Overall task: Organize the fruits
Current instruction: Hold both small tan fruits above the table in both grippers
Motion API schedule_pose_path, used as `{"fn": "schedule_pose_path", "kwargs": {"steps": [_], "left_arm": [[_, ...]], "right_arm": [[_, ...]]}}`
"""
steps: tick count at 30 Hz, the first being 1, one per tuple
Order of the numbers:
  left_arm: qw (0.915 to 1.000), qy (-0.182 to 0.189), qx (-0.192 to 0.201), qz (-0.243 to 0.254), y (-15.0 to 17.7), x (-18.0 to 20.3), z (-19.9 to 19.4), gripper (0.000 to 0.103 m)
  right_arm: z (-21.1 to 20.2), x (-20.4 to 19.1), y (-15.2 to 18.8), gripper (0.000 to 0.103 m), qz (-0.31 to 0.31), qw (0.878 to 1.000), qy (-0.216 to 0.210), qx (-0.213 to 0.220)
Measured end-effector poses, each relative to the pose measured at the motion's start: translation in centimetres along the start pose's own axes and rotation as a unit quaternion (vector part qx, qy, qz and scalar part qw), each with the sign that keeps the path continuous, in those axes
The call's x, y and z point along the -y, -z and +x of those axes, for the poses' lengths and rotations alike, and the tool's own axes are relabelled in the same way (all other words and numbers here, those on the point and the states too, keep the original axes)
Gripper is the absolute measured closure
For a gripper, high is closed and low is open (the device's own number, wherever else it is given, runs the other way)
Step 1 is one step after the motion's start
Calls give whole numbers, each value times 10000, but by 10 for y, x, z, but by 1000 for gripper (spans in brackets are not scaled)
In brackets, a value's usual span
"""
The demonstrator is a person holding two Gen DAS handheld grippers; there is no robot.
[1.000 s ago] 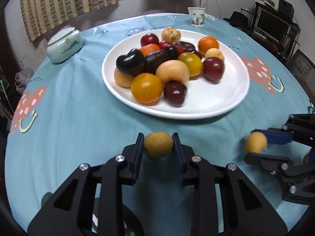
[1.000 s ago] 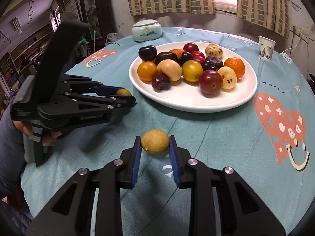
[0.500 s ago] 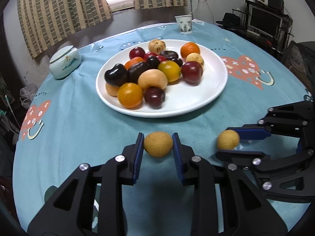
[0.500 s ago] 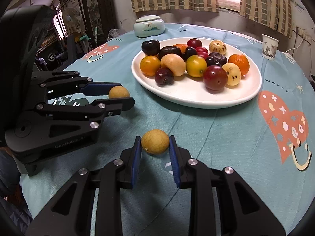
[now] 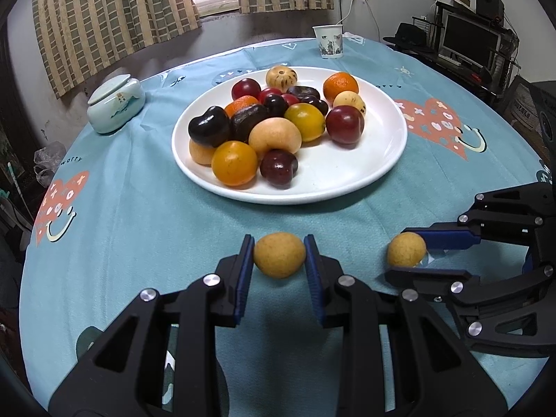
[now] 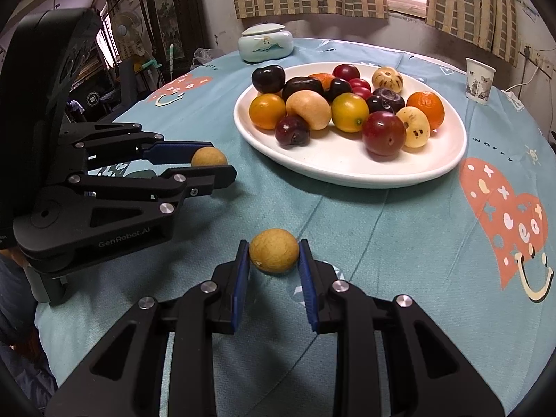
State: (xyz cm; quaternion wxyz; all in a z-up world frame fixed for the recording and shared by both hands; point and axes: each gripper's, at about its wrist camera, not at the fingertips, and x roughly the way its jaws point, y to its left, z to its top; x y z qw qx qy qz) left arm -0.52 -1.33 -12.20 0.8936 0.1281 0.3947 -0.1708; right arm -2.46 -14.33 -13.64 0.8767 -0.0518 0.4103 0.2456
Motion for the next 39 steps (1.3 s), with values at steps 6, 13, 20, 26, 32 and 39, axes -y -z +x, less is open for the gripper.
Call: {"fn": "schedule_pose_path", "kwargs": {"steps": [6,13,20,26,32,39], "left_arm": [[10000,2,-29,5,1,0,1,74],[10000,10,-5,8,1,1,1,74],[10000,32,33,63,0,5,-1,74],[10000,15,-23,14,1,4,1,73],[10000,26,-60,44,2,4,4,73],[9999,64,-48,62,3,5,5,73]], "right_arm": [[2,0,0,75,-7,10000,-6,-38],[2,-2,0,75,-36,10000,-19,-42],[2,-5,1,75,-131,9999,-52,-49],[-1,-7,1,75,-114,9999,-69,-6],[-1,-7,2,75,-128,9999,-95,-32],[1,-7,2,74,-147,9998,-112,-65]]}}
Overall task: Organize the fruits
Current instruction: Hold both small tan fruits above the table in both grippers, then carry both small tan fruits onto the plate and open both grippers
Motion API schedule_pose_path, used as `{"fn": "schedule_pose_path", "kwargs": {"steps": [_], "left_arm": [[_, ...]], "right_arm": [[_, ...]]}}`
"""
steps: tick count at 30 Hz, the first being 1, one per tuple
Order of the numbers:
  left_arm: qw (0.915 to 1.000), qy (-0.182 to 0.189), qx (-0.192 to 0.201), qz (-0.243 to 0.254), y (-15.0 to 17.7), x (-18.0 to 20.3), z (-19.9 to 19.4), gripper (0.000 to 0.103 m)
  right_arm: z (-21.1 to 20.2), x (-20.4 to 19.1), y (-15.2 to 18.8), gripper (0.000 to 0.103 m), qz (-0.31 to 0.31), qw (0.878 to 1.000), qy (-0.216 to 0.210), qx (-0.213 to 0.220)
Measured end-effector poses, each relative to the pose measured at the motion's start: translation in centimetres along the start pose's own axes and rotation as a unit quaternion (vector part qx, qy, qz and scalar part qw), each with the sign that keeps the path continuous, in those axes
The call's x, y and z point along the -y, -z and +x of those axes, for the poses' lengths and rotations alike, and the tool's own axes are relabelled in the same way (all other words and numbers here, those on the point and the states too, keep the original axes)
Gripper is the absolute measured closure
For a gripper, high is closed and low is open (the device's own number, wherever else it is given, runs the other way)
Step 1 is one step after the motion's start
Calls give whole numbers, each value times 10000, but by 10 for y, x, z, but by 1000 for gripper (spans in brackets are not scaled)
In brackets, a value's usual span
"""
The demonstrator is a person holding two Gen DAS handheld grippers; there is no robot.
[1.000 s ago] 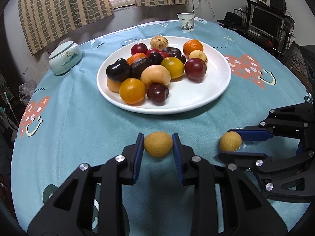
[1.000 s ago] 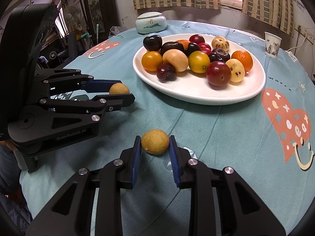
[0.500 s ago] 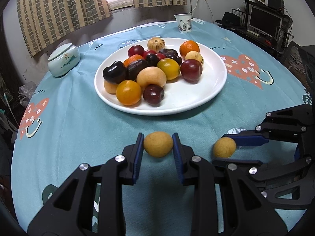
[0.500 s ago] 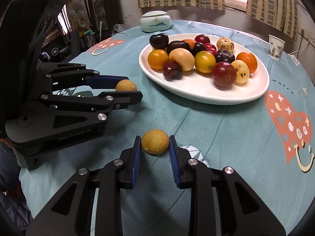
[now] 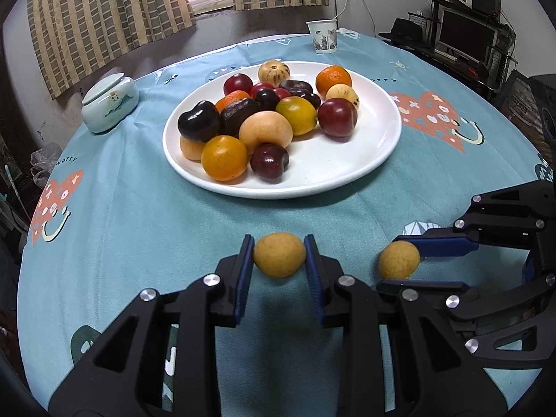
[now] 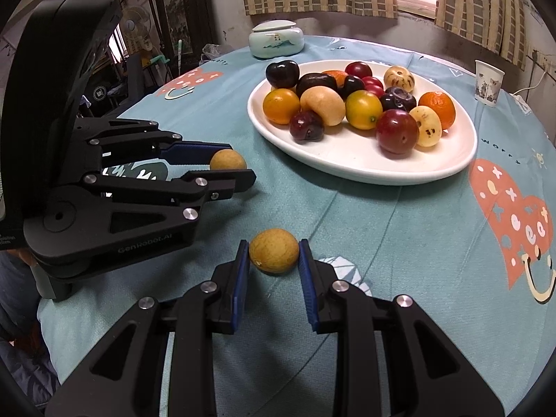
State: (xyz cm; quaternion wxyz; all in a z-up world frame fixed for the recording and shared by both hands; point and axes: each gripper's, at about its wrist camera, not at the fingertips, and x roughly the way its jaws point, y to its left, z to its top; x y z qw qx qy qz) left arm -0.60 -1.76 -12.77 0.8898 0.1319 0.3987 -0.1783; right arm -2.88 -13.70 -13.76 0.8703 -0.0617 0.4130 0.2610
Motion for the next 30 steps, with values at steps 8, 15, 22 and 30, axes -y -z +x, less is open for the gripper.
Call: {"fn": "schedule_pose_path", "kwargs": {"steps": [8,15,22,30], "left_arm": [[10000,0,-5,-12,0,-2,0,73],[9998,139,67,-143,-21,-10,-9,74],[9979,-281,259,-516,-94,-29,3,74],[9940,-969,141,-491,-130,-33,48,50]], "right_arm": [[2,0,0,74,-17,10000,2,-17],[-12,0,-9,74,-77,9998,39,164],[-38,54,-74,75,534,9940,445,846],[-4,115,-125,72,1276,9863,563,884]]}}
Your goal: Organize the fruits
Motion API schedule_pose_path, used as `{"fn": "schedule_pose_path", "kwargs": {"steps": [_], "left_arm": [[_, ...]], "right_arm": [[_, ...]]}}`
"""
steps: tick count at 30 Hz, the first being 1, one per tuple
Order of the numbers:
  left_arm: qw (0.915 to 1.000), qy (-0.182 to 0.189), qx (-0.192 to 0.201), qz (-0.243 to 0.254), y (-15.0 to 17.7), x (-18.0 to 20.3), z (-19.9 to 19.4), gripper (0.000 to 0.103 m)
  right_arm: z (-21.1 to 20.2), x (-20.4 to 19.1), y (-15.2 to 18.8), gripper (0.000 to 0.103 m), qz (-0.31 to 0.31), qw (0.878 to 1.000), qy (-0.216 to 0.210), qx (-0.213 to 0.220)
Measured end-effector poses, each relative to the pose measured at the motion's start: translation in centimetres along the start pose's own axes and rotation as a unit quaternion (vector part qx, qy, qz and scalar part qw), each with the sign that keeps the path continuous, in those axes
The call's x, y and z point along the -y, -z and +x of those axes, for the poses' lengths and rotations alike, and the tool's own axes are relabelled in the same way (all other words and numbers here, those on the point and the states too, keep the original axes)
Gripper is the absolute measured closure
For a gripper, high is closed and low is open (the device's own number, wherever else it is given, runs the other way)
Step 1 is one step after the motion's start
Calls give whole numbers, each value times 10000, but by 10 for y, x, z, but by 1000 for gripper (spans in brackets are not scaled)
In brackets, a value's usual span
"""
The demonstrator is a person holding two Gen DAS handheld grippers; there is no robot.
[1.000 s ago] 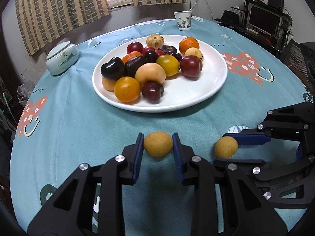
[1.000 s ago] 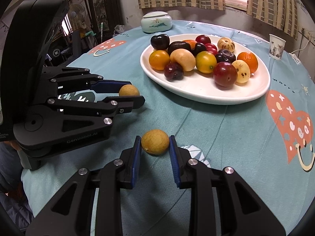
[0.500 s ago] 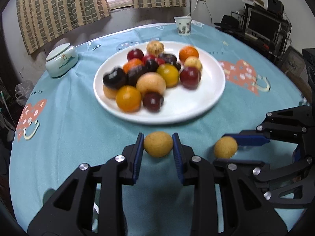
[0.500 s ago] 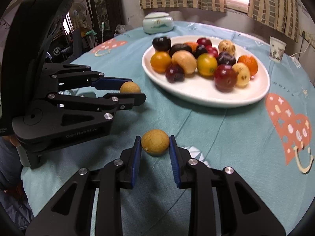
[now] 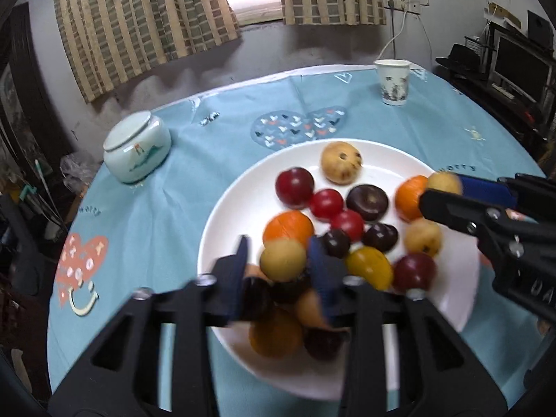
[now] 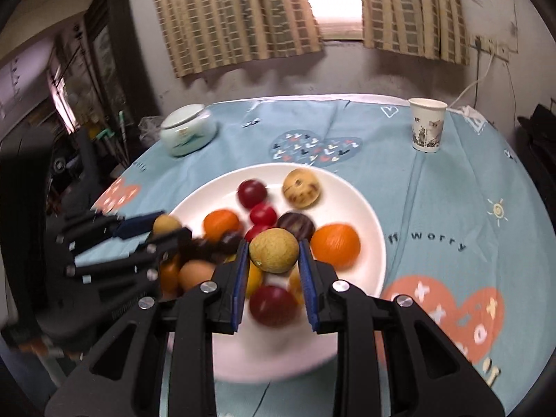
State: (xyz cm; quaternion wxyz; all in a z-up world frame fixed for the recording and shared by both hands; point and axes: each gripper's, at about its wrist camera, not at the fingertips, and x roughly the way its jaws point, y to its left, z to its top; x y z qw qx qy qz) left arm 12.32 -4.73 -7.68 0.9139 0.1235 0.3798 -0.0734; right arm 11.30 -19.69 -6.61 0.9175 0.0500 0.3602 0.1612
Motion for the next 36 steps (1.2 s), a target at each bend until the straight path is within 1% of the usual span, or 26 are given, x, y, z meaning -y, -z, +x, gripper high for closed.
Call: {"fn": "schedule_pose_path", "kwargs": {"steps": [1,3,4,5,7,9,11,12,13,16,20,23,25,28,31,34,36], "left_arm": [[10000,-24,90,-5,0,0,-2,39],[9997,4,235,17,0,-1,-6,37],[9997,16,256,28,1,-1,-8,35],[9995,9,305,21,1,-1,-11,32],[9993,-31,378,47,4,-1,-17,30],[9988,-41,496,12,9,-4,-28,26],[9981,-34,611,-83,14,-7,-40,18],[9973,-38,725,-132,18,-9,-50,15],[9964,-68,829,-149,23,-11,-58,11],[9932,-96,1151,-174,39,-11,-87,3],[9894,-46,1440,-166,58,-4,-115,2],[9884,39,1499,-252,65,0,-128,2],[9884,73,1487,-301,67,0,-131,2],[9891,118,1415,-387,69,-1,-130,2],[9893,74,1356,-534,71,-2,-128,2],[9876,-124,1443,-607,73,-1,-129,2],[9875,-98,1434,-643,73,-1,-128,2]], "right_arm": [[5,4,-3,68,93,9999,-28,-39],[11,7,-5,45,222,9996,-83,-148],[10,7,-5,36,257,9996,-93,-116],[8,5,-5,36,220,9997,-93,-47],[4,-1,-6,36,129,9999,-31,9],[-9,-4,-4,36,120,9998,-89,127],[-25,-7,-1,36,126,9996,-67,264],[-36,-9,4,36,112,9994,-54,332],[-43,-10,9,36,82,9993,-71,364],[-71,-19,40,34,-135,9985,-119,522],[-87,-23,79,34,-132,9980,-287,555],[-91,-24,98,34,-1,9976,-379,583],[-90,-23,105,34,133,9970,-502,572],[-90,-23,109,34,181,9967,-547,567],[-91,-23,110,34,195,9960,-618,614],[-90,-21,113,34,220,9954,-699,620],[-87,-21,115,34,206,9957,-701,577]]}}
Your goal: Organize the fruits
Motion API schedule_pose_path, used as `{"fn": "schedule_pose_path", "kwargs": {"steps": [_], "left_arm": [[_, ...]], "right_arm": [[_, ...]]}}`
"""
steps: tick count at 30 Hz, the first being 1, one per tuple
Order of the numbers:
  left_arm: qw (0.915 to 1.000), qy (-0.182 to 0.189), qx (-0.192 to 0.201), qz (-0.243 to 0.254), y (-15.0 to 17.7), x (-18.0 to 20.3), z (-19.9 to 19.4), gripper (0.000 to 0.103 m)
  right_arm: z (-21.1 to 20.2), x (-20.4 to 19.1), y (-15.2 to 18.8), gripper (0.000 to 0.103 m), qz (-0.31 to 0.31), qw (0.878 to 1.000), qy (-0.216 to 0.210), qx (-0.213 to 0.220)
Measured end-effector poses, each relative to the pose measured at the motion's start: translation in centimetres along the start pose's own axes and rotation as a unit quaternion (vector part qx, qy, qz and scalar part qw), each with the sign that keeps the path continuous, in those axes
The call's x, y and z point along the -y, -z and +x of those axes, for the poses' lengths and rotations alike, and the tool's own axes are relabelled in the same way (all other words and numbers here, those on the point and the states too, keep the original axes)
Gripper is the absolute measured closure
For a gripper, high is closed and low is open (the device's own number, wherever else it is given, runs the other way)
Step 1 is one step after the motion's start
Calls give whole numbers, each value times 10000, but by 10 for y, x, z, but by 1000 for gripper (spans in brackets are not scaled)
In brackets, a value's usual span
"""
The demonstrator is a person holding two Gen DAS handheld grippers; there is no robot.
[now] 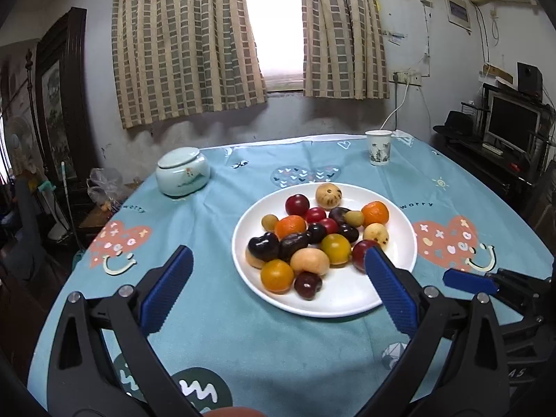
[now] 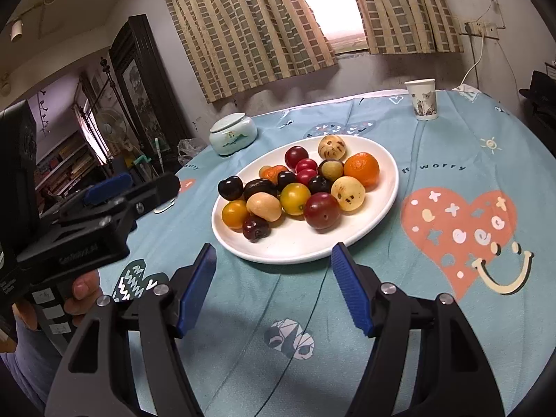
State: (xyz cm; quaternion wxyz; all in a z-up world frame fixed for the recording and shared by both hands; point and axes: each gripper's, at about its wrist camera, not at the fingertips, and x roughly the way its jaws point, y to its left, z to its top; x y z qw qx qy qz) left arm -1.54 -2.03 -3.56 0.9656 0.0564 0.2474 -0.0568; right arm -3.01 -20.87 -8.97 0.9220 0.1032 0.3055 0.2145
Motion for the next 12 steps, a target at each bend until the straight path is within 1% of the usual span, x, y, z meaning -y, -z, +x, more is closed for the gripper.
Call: {"fn": "schedule_pose_path", "kwargs": {"steps": [2,4,7,9,12], "left_arm": [[10000,-15,-16,7,0,0,3,2],[9999,99,-46,103,1,3,6,2],[9996,124,-53,229,3,5,10,2],[9995,240,-75,199,5,3,13,2],[9996,249,-76,67,10,-1,19,2]], "right_arm": [[2,0,1,34,-41,10000,35,-31],[3,-2,3,34,-113,9999,59,-48],[5,-4,5,34,-201,9997,85,-84],[6,-5,7,34,-279,9995,135,-99],[7,-8,8,34,-377,9990,200,-102]]}}
